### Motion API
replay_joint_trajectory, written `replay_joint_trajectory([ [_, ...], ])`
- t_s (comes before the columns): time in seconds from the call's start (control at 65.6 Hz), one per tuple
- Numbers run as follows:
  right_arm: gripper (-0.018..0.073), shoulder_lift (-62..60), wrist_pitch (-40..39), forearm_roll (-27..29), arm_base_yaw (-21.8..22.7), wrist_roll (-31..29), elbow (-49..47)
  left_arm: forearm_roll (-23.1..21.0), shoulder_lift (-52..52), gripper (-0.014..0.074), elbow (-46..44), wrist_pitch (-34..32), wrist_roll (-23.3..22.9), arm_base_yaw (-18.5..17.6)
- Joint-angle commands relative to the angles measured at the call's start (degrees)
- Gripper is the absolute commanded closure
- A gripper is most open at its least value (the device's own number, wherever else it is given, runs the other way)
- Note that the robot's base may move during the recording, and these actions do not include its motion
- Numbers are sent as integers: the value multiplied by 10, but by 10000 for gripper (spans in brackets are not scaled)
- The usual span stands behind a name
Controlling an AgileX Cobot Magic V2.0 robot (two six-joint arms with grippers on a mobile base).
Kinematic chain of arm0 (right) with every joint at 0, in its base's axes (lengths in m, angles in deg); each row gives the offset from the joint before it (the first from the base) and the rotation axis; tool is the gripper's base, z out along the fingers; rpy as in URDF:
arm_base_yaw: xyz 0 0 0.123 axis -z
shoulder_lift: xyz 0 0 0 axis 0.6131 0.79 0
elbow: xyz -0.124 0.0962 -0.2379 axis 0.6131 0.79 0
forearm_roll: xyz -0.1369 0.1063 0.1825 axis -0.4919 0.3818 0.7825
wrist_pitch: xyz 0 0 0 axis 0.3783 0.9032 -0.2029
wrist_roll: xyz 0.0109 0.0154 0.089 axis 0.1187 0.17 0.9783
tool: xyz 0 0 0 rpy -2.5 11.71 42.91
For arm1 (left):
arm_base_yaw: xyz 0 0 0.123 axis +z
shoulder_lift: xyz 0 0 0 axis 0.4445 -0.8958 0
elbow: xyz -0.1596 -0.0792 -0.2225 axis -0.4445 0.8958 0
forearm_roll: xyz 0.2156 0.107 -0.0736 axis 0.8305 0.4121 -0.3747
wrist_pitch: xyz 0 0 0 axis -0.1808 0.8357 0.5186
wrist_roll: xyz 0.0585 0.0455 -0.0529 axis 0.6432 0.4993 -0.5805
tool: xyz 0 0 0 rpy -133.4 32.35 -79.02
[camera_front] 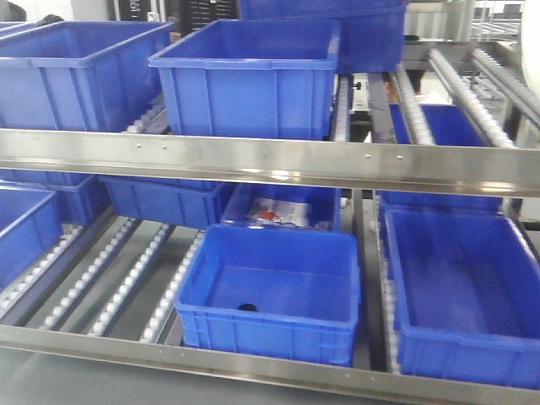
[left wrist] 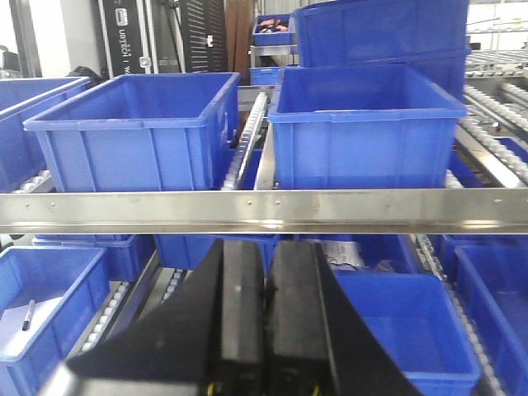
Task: Move white bin to right shelf second layer
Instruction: 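Turn toward the steel roller shelf with blue crates, then drive up to the roller shelf, aligning the bin with its second layer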
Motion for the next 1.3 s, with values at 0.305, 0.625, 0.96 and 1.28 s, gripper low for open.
replay_joint_trajectory([
  [0.305, 535, 1, -58, 0, 3, -1, -18, -3, 8, 512, 19, -50, -4, -1],
  [0.625, 535, 1, -58, 0, 3, -1, -18, -3, 8, 512, 19, -50, -4, -1],
  [0.96, 535, 1, -58, 0, 3, -1, -18, -3, 8, 512, 19, -50, -4, -1],
  [1.28, 535, 1, -58, 0, 3, -1, -18, -3, 8, 512, 19, -50, -4, -1],
])
